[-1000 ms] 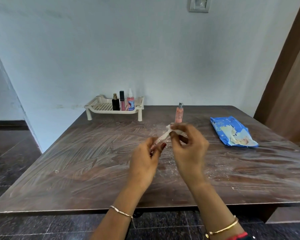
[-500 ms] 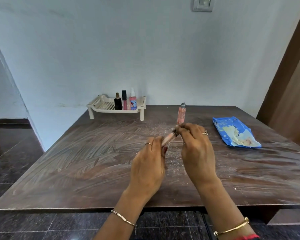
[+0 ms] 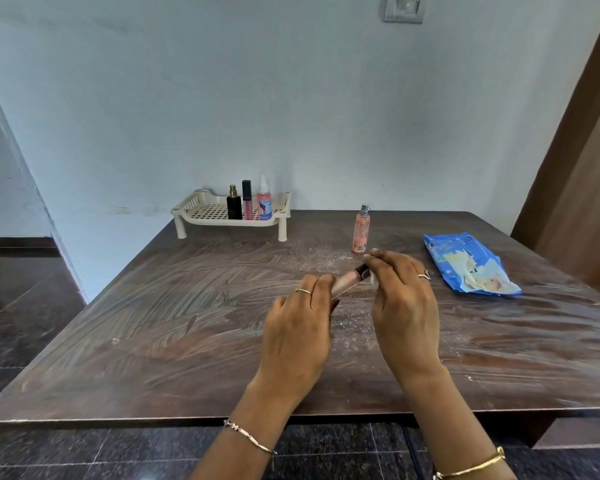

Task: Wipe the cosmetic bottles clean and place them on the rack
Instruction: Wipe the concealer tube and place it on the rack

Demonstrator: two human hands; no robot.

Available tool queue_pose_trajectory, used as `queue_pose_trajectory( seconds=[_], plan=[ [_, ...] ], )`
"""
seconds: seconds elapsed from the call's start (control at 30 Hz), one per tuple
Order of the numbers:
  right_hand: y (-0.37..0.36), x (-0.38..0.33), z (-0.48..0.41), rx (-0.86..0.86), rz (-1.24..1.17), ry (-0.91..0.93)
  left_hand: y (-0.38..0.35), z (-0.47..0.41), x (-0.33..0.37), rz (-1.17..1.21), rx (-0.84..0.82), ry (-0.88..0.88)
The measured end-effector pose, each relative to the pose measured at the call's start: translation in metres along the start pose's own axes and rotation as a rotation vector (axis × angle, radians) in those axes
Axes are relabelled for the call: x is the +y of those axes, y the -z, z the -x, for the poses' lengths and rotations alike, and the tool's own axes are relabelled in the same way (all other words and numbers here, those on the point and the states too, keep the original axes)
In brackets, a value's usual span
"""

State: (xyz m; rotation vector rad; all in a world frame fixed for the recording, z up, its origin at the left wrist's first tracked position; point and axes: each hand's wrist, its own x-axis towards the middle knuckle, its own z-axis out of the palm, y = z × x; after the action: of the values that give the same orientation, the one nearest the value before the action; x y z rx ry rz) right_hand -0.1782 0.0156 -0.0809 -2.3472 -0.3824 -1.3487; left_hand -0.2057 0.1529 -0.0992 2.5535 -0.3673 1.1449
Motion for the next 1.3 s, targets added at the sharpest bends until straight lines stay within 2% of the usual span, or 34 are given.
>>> queue_pose_trajectory(
  seconds=[0.1, 0.23, 0.27, 0.33, 0.4, 0.47, 0.57, 0.73, 0.9, 1.0, 1.1, 1.3],
  plan=[
    [0.001, -0.004, 0.002, 0.021, -0.012, -0.009, 0.000, 0.000, 0.003, 0.060, -0.026, 0.034],
    [0.000, -0.018, 0.015, 0.029, -0.139, 0.039, 0.005, -0.004, 0.005, 0.255, -0.162, 0.158],
    [0.000, -0.022, 0.018, 0.036, -0.183, 0.030, 0.004, -0.007, 0.003, 0.374, -0.209, 0.186],
    [0.001, -0.029, 0.022, 0.054, -0.264, 0.002, 0.003, -0.013, 0.002, 0.801, -0.299, 0.292],
    [0.002, -0.032, 0.022, 0.063, -0.296, -0.002, 0.006, -0.015, 0.004, 1.200, -0.301, 0.429],
    [0.004, -0.032, 0.016, 0.063, -0.265, 0.029, 0.012, -0.014, 0.007, 1.368, -0.296, 0.518],
    [0.008, -0.020, -0.003, 0.108, -0.234, 0.029, 0.016, -0.012, 0.007, 1.448, -0.346, 0.555],
    [0.009, -0.009, -0.021, 0.164, -0.349, -0.133, 0.014, -0.008, 0.005, 1.588, -0.320, 0.659],
    [0.008, -0.030, 0.008, 0.035, -0.361, -0.047, 0.011, -0.010, 0.013, 1.798, -0.266, 0.759],
    [0.006, -0.040, 0.029, -0.060, -0.348, -0.015, 0.007, -0.009, 0.013, 1.704, -0.223, 0.833],
    [0.007, -0.038, 0.027, -0.093, -0.337, 0.000, 0.006, -0.006, 0.012, 1.598, -0.232, 0.830],
    [0.012, -0.026, -0.017, 0.004, -0.256, -0.086, 0.012, -0.004, 0.011, 1.549, -0.332, 0.766]
  ],
)
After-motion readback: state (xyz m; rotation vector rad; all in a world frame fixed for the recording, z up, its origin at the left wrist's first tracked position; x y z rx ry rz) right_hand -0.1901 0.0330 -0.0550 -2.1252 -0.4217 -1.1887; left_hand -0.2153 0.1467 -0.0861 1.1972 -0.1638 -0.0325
